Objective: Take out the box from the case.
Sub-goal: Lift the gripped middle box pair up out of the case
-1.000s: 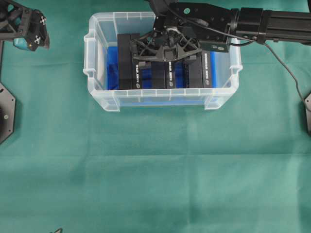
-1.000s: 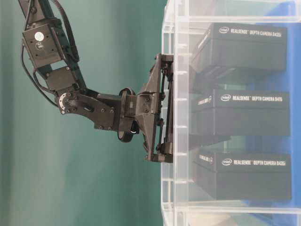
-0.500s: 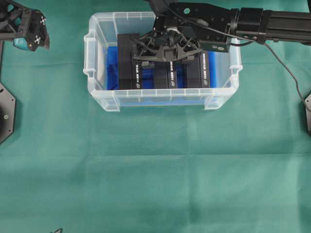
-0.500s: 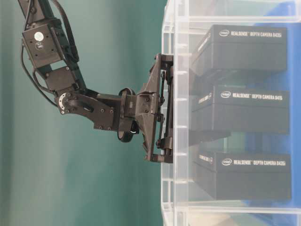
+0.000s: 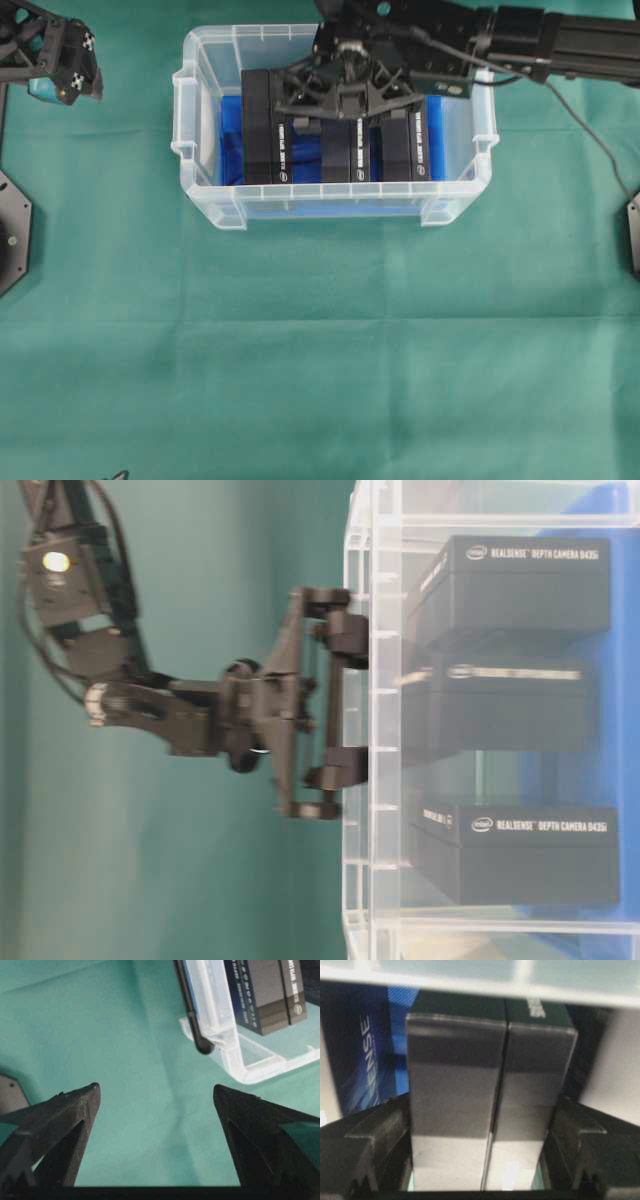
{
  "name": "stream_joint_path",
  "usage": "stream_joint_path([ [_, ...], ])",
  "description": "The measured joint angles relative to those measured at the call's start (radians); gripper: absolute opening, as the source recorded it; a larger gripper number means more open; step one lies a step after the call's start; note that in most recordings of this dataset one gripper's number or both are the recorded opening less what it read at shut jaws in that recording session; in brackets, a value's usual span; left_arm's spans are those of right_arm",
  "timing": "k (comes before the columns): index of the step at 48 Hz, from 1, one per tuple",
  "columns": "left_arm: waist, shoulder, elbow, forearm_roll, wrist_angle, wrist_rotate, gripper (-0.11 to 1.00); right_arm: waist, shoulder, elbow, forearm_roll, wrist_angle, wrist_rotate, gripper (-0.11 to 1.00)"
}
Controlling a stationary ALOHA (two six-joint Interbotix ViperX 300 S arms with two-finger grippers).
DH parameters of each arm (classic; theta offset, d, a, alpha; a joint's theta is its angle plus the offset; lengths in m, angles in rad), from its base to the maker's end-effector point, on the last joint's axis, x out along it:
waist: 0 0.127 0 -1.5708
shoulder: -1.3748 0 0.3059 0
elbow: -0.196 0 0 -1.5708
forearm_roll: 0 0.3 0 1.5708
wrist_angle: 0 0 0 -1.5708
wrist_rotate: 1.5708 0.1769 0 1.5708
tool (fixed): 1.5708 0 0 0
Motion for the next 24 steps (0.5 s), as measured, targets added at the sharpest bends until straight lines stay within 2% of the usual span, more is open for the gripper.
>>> stream_joint_path([
  [24,0.000,-0.002,0.000,0.000,0.000,0.000,0.97,-0.014,-0.040,-0.225,-0.003,0.235,0.002,0.67],
])
